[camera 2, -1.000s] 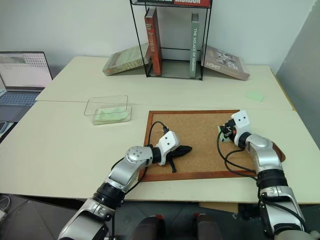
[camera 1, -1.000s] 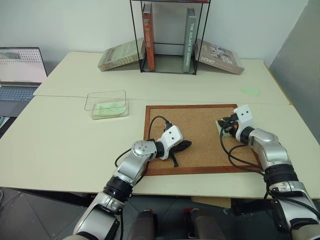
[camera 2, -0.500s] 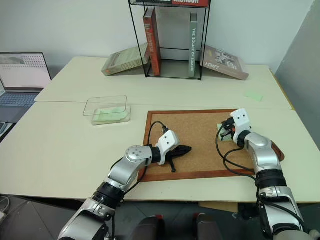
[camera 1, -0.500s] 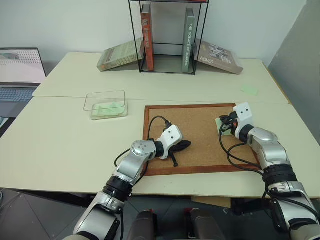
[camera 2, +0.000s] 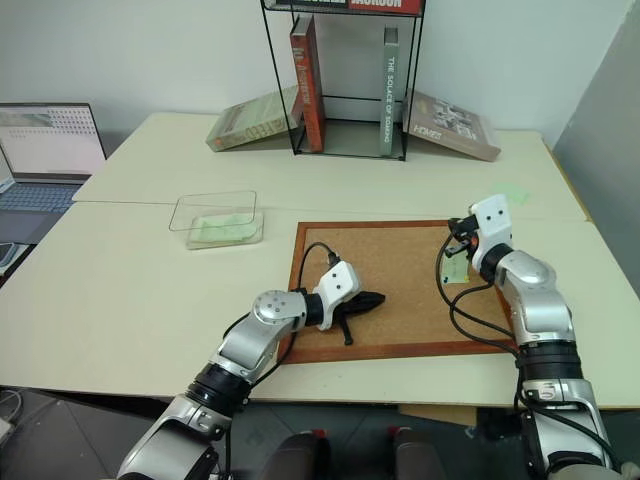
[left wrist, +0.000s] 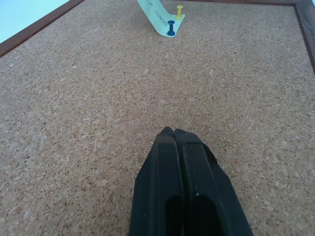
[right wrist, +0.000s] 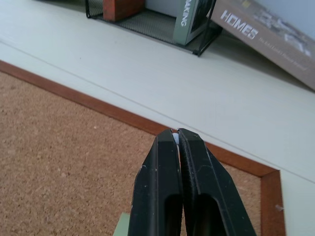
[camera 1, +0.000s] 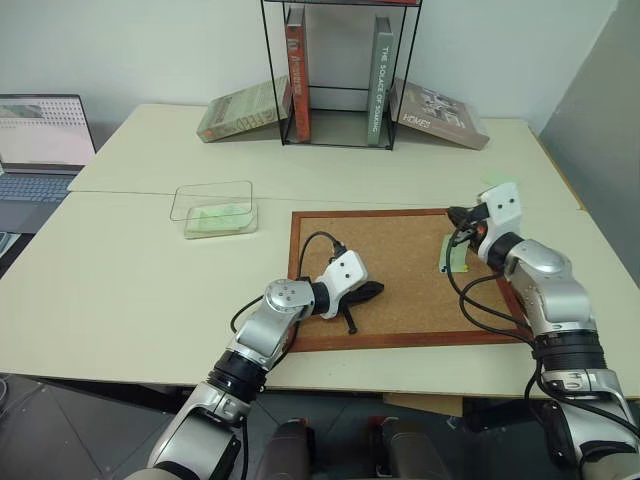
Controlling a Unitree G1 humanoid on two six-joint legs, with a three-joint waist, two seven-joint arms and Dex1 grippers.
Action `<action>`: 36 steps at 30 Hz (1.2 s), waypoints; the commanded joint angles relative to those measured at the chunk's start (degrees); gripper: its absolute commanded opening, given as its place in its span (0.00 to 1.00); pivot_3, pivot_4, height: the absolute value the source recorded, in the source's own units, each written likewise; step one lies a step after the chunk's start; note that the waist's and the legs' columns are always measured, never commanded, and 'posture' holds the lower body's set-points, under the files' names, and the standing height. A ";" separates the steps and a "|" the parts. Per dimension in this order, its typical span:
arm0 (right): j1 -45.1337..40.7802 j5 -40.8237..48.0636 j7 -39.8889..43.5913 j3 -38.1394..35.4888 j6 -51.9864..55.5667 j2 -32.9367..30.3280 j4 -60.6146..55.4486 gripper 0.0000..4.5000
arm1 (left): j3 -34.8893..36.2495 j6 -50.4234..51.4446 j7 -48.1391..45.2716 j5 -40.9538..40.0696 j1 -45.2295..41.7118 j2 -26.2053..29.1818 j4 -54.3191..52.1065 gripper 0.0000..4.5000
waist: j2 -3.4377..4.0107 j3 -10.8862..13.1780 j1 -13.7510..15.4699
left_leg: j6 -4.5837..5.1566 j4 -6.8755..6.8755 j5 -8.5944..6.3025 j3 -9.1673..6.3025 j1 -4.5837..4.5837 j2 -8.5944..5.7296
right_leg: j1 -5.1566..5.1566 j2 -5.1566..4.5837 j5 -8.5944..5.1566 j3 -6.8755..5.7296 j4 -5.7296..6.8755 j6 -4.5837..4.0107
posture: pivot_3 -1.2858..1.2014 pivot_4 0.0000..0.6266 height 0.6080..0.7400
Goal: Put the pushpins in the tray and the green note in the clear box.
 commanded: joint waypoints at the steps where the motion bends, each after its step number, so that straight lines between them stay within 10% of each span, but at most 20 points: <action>1: 4.89 2.38 1.32 -6.28 2.73 -5.52 -8.19 0.01 | -2.08 0.17 -1.22 1.12 0.93 -0.16 0.77 0.00 | 0.03 -0.02 0.10 | 0.00 -0.01 0.00 0.03 0.01 -0.01 | 0.00 0.00 0.00 0.02 -0.01 0.00 | 0.52 0.24 1.00; 20: 28.42 1.37 7.61 -11.26 12.33 -19.18 -14.10 0.01 | -2.29 -3.11 -1.85 2.19 -0.46 -1.11 4.19 0.00 | 0.49 -0.31 0.18 | 0.06 0.04 -0.01 0.08 0.04 -0.09 | 0.10 0.16 0.06 0.01 -0.15 0.13 | 0.52 0.24 1.00; 36: 25.81 3.11 7.45 -14.45 9.94 -18.48 -13.29 0.72 | -2.13 -3.56 -1.92 2.86 -0.17 -0.65 3.98 0.00 | 0.50 -0.31 0.22 | 0.06 0.03 -0.01 0.07 0.02 -0.09 | 0.09 0.19 0.06 0.00 -0.19 0.14 | 0.52 0.24 1.00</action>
